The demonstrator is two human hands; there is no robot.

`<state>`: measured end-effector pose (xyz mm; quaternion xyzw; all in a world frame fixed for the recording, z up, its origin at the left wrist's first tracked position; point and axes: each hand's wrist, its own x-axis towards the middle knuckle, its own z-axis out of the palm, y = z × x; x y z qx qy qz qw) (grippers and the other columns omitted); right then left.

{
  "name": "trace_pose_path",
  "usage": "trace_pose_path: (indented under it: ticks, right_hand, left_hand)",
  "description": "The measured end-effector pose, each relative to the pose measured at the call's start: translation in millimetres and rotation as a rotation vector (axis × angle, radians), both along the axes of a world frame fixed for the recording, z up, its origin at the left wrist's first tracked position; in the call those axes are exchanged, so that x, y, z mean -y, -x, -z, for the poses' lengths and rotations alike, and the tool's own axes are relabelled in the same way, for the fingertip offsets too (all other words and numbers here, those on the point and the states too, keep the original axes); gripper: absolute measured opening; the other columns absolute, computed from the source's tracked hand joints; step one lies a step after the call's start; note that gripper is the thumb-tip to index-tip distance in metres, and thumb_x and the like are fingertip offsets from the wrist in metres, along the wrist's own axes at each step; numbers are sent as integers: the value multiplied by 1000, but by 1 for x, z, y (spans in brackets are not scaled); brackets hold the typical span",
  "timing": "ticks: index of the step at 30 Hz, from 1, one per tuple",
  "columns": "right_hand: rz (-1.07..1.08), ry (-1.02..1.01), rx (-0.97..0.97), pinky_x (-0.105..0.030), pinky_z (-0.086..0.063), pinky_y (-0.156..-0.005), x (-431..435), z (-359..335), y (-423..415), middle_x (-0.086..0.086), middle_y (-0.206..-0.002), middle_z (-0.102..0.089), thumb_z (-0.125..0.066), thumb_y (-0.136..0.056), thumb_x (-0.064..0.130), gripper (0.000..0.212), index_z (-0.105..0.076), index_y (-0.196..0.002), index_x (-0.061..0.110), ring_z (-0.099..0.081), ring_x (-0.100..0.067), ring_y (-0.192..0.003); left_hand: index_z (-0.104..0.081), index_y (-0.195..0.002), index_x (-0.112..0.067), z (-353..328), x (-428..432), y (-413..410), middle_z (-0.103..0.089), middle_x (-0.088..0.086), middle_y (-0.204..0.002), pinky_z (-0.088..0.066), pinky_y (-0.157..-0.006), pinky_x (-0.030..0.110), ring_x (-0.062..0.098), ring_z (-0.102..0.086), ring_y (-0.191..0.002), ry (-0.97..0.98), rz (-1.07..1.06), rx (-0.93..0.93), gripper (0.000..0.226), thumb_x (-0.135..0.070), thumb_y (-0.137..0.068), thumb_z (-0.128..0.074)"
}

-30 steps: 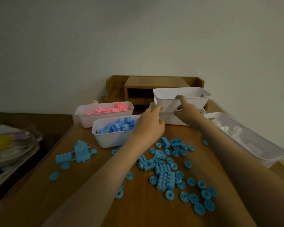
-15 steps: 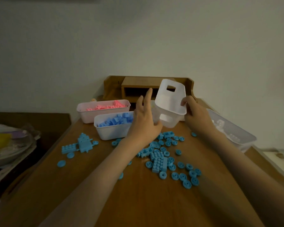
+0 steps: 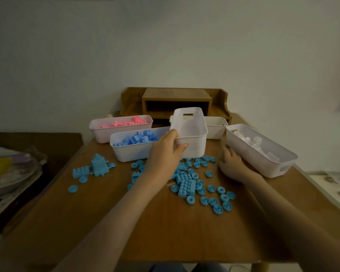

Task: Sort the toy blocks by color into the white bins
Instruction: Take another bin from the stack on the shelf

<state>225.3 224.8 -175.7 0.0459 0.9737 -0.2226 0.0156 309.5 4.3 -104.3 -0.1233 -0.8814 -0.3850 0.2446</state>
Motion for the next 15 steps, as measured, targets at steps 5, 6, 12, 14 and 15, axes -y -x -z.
trace_pose_path:
  ticks: [5, 6, 12, 14, 15]
  right_hand:
    - [39, -137, -78, -47, -6, -116, 13, -2, 17, -14, -157, 2, -33, -99, 38, 61, -9, -150, 15, 2, -32, -144]
    - [47, -153, -76, -47, -6, -116, 14, -2, 20, -13, -157, 1, -32, -99, 37, 59, -10, -150, 14, 0, -32, -144]
    - [11, -104, -2, -42, -28, -107, 20, 0, 31, -18, -139, -40, -26, -100, 30, 41, -47, -125, 5, -32, -34, -131]
    - [-78, -84, -50, -37, -34, -98, 28, 0, 26, -16, -125, -52, -30, -99, 25, 33, -53, -113, 6, -44, -30, -117]
    - [-141, -61, -75, -36, -36, -98, 32, 2, 22, -14, -123, -54, -32, -98, 24, 32, -54, -113, 7, -46, -29, -116]
  left_hand:
    - [-39, -83, -18, 9, 1, 5, -44, -11, -79, -32, -51, 13, 7, -46, -76, 85, -26, -5, 22, -28, -94, -55]
    - [-39, -83, -18, 10, -1, 6, -44, -9, -80, -32, -52, 15, 8, -46, -75, 101, -24, -16, 22, -28, -94, -55]
    - [-36, -83, -17, 17, -6, 12, -44, -5, -89, -29, -51, 14, 9, -44, -78, 159, 14, -66, 22, -25, -95, -52]
    - [-36, -85, -17, 17, -6, 13, -45, -5, -91, -29, -51, 14, 9, -44, -79, 157, -4, -50, 21, -27, -96, -51]
    - [-37, -86, -17, 16, -6, 14, -45, -5, -91, -29, -51, 15, 9, -43, -79, 160, -24, -45, 20, -28, -96, -51]
